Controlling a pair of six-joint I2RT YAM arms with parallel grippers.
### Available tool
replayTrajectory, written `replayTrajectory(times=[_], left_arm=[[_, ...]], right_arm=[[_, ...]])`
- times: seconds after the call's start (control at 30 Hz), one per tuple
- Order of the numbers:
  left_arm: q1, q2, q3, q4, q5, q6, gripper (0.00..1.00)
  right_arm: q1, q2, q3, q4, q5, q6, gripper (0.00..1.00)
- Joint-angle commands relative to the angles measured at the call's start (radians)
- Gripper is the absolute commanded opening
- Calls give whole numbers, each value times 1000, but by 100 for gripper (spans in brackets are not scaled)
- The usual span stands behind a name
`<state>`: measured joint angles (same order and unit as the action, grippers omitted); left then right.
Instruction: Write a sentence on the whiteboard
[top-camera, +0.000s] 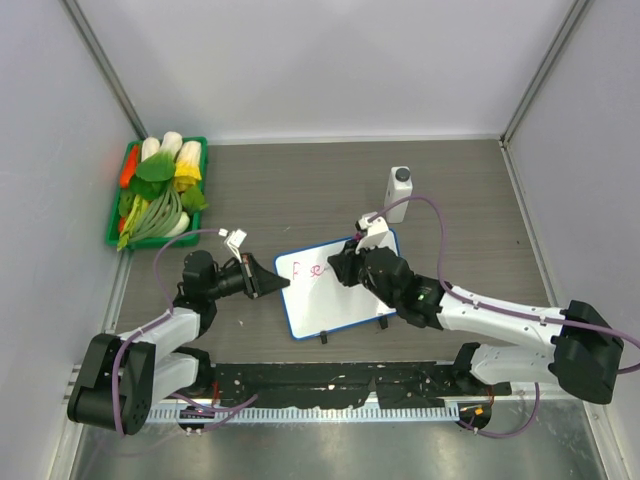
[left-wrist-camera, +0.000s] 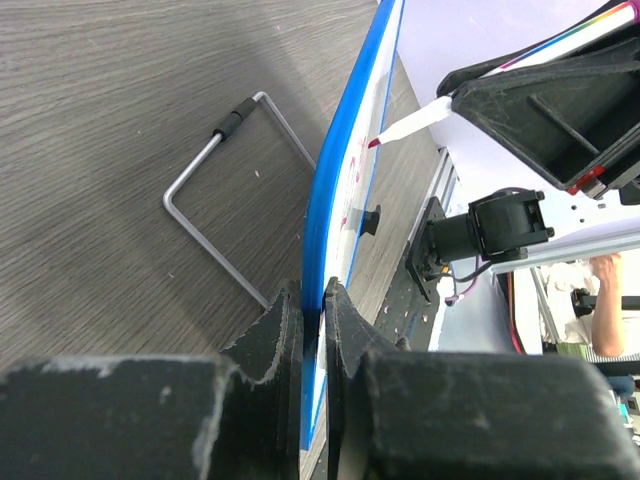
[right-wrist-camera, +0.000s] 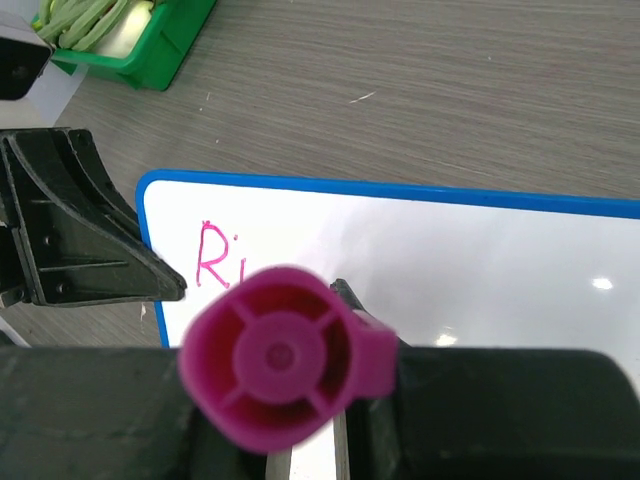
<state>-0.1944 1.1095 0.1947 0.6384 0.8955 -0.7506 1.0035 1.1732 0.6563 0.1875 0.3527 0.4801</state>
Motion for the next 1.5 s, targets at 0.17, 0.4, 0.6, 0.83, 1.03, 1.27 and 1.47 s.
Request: replayTrajectory(times=[0.17,0.4,0.6,0.83,1.03,1.27,1.47], left_arm=[[1,-5,-6,12,-24,40,0],[0,-5,-6,10,-24,42,0],[0,-8,-6,10,-24,42,0],[1,-5,-6,12,-21,40,0],[3,-11,-8,6,-23,42,0],[3,-16,-9,6,-26,42,0],[3,-17,-11,6,-26,42,0]], right_arm=[[-17,-46,-15,33,49,-31,1],[-20,-18,-29,26,34,-20,1],[-20,-21,-58,10,29,-9,1],[-20,-27,-83,24,-17,8,1],[-22,-59,-83,47,-44,18,1],[-63,-165,-54,56,-93,18,1],[-222,-204,-81,81,-297,77,1]])
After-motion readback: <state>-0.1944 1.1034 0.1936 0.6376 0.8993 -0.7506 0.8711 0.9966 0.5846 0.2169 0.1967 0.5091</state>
